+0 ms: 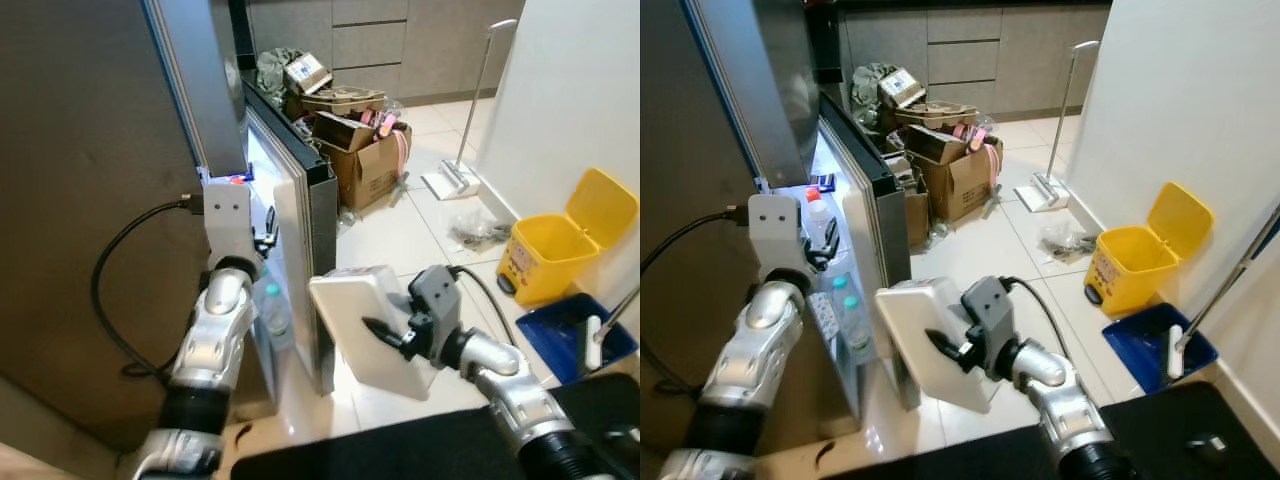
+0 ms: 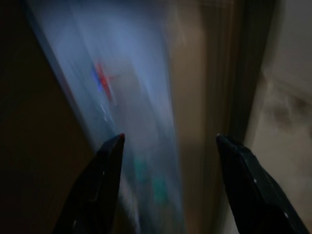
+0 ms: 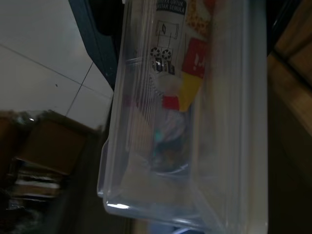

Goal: Restocking fridge

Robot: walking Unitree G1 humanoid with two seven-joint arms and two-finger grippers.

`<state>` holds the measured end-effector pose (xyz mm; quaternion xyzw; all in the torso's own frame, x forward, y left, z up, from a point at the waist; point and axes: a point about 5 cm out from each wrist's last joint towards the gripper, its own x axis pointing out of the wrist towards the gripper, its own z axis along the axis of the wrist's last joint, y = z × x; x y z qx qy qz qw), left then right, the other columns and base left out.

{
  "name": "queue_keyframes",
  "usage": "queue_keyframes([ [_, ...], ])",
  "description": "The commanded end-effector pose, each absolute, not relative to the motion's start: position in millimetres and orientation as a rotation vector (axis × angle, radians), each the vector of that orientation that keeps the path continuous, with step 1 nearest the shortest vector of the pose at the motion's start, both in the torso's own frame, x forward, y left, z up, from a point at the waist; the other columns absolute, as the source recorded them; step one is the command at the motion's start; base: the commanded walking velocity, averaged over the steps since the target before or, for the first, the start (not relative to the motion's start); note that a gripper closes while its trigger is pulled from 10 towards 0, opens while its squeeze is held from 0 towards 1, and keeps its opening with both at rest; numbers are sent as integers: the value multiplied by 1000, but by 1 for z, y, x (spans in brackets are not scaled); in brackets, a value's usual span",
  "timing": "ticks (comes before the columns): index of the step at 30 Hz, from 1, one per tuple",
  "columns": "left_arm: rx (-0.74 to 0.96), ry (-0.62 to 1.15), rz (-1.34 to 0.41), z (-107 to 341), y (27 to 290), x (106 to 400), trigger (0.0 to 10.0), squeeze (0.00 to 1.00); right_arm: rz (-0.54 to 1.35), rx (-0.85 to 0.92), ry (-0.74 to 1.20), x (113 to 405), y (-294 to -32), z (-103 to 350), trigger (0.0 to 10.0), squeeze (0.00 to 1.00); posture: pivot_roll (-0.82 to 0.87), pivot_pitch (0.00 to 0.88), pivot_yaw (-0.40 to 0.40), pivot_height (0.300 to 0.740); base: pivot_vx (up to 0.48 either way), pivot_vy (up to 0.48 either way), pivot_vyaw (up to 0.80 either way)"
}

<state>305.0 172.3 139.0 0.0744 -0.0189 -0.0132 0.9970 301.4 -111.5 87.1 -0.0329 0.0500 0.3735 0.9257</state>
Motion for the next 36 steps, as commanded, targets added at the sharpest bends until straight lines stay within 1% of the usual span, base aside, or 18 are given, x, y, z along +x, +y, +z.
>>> queue_keyframes([
  [1,234,76,-72,108,176,284,10000,0,695,-28,83,299,-116,84,10000,0,-75,87,17,740,0,0,0],
  [2,268,142,-75,88,181,270,10000,0,659,-10,74,298,-117,82,10000,0,-75,87,17,740,0,0,0],
  [4,268,142,-75,88,181,270,10000,0,659,-10,74,298,-117,82,10000,0,-75,87,17,740,0,0,0],
  [6,282,293,-60,49,194,247,10000,0,574,1,59,297,-121,79,10000,0,-73,89,20,740,0,0,0],
  [7,282,293,-60,49,194,247,10000,0,574,1,59,297,-121,79,10000,0,-73,89,20,740,0,0,0],
  [8,275,391,-32,27,201,236,10000,0,532,1,49,297,-123,78,10000,0,-74,88,18,740,0,0,0],
  [9,275,391,-32,27,201,236,10000,0,532,1,49,297,-123,78,10000,0,-74,88,18,740,0,0,0],
  [10,224,481,5,9,208,225,10000,0,499,6,38,297,-124,78,10000,0,-74,87,17,740,0,0,0],
  [11,224,481,5,9,208,225,10000,0,499,6,38,297,-124,78,10000,0,-74,87,17,740,0,0,0],
  [14,137,613,59,-16,213,206,10000,0,457,-11,12,297,-126,80,10000,0,-83,85,13,740,0,0,0],
  [18,150,639,45,-24,209,198,10000,0,454,-22,3,296,-124,80,10000,0,-85,84,10,740,0,0,0],
  [24,205,583,-27,-23,195,204,10000,0,485,-18,8,291,-117,76,10000,0,-80,82,7,740,0,0,0],
  [27,241,568,-45,-22,193,205,10000,0,489,-15,7,291,-114,76,10000,0,-79,81,8,740,0,0,0],
  [36,222,511,-35,-15,188,213,10000,0,501,-38,9,291,-112,75,10000,0,-79,80,6,740,0,0,0],
])
